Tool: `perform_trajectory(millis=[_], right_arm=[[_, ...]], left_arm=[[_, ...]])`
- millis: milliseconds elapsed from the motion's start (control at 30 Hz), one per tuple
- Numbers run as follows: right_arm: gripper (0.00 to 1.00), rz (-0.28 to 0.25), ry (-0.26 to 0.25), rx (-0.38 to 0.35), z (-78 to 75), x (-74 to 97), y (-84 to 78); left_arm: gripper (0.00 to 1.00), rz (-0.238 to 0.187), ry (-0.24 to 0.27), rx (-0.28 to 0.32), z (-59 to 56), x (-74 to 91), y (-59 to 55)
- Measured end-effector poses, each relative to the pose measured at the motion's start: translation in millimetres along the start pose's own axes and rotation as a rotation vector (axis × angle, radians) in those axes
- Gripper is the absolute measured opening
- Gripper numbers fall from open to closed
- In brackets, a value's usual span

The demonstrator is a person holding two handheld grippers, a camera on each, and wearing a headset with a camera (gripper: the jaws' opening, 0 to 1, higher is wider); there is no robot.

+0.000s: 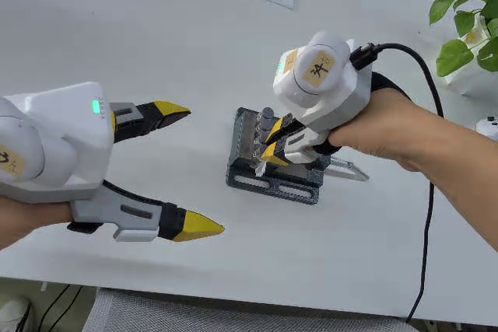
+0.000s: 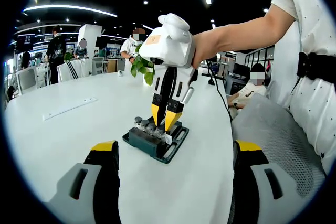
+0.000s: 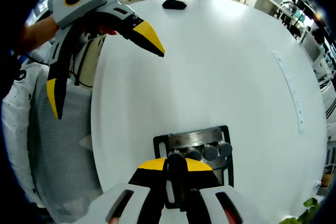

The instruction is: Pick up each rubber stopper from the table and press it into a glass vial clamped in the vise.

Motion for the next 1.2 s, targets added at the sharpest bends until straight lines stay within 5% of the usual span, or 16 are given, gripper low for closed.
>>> perform_trajectory(millis=[667,1000,1200], right_arm=[[0.07,-0.004,0.0,0.019,-0.8,-0.3,1.7],[0.06,0.065,-0.034,0.079,-0.1,-5.0,3.3],[0.07,0.039,-0.019,0.075,-3.5,-2.6,-0.4]], left_arm=[[0.88,-0.004,-0.004,0.006,0.3,-0.4,-0.1],[0.88,-0.008,-0.006,0.009,1.1,-1.5,0.2],[0.87,-0.006,-0.016,-0.002,-1.5,-4.1,4.4]])
Point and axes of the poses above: the centre of the closed fingertips' face, and the gripper's own axes: x roughly backward along the fingers, z roughly to its left, y roughly out of its top, the point moved 2 cm from there along x, roughly backward along the fingers, and after that the axes turned 15 degrees about x, right-handed, at the moved point
